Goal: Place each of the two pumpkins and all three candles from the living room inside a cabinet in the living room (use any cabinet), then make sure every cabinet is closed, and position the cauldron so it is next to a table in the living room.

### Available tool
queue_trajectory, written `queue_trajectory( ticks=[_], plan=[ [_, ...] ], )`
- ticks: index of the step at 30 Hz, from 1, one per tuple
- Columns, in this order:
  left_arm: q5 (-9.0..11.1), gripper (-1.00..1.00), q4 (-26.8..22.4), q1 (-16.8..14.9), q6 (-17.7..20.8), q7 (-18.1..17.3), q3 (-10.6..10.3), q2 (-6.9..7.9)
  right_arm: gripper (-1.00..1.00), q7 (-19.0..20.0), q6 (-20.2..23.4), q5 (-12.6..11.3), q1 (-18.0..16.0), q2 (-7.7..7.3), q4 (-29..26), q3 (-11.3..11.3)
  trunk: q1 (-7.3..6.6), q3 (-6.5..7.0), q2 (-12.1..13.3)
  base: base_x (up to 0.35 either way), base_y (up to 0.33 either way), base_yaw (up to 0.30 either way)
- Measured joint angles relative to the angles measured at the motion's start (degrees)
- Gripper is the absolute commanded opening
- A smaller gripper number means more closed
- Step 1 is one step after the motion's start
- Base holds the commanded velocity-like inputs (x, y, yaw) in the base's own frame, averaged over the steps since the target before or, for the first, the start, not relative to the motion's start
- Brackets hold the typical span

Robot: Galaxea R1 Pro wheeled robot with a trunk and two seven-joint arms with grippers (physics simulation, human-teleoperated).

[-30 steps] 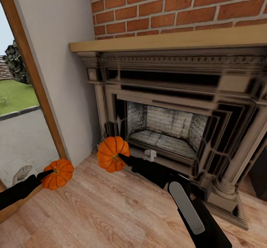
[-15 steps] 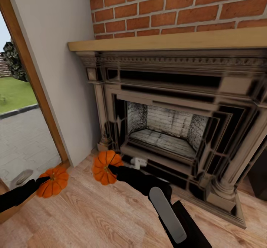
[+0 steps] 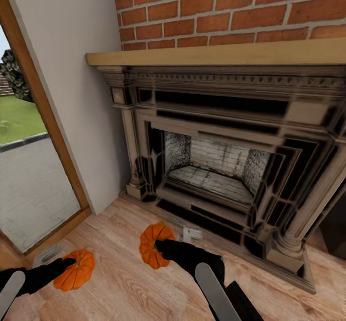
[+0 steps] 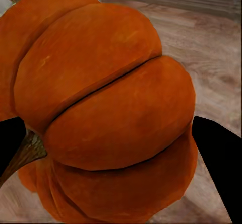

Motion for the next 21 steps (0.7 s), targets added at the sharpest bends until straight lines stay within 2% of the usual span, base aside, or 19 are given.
queue_trajectory(
  ticks=[2,5,7,10,13,15,16,17,21],
  plan=[
    [-1.52,-1.00,2.08,0.01,-1.58,0.09,-1.39,-0.14,-1.00,-2.59,-0.15,1.31,2.39,-0.77,-0.08,0.03,-0.44,0.17,0.80,0.000,0.000,0.000],
    [-4.07,-1.00,5.16,0.01,-4.04,0.17,-3.35,-1.55,-1.00,-4.79,-0.49,3.43,4.39,-1.30,1.16,0.19,-1.10,0.42,2.01,0.000,0.000,0.019],
    [-8.03,-1.00,7.63,-0.01,-7.44,0.23,-4.17,-2.48,-1.00,-5.32,-1.65,4.22,5.11,-1.31,5.26,0.27,-1.54,0.60,2.81,0.000,0.000,0.080],
    [-11.59,-1.00,9.04,-0.03,-9.44,0.27,-4.49,-2.97,-1.00,-5.61,-6.77,4.45,5.36,-1.16,10.52,0.48,-2.20,0.94,4.01,0.000,0.000,0.138],
    [-12.59,-1.00,9.70,-0.02,-10.02,0.31,-4.69,-4.18,-1.00,-5.60,-10.02,4.41,5.44,-1.19,12.84,0.74,-2.86,1.40,5.21,0.000,0.000,0.225],
    [-13.68,-1.00,9.86,0.00,-10.06,0.35,-4.84,-5.92,-1.00,-5.34,-11.01,4.34,5.52,-1.52,13.72,0.98,-3.30,1.74,6.01,0.000,0.000,0.261],
    [-13.71,-1.00,9.77,-0.04,-10.00,0.34,-4.83,-6.25,-1.00,-5.26,-11.12,4.29,5.56,-1.66,14.17,1.01,-3.52,1.93,6.41,0.000,0.000,0.267],
    [-14.67,-1.00,9.63,-0.04,-9.84,0.36,-4.81,-6.44,-1.00,-5.19,-11.22,4.33,5.58,-1.75,14.74,1.05,-3.74,2.10,6.82,0.000,0.000,0.267],
    [-15.04,-1.00,9.26,-0.04,-9.61,0.35,-4.82,-7.04,-1.00,-5.09,-11.53,4.18,5.65,-1.94,16.35,0.98,-4.62,2.82,8.42,0.000,0.000,0.174]
  ],
)
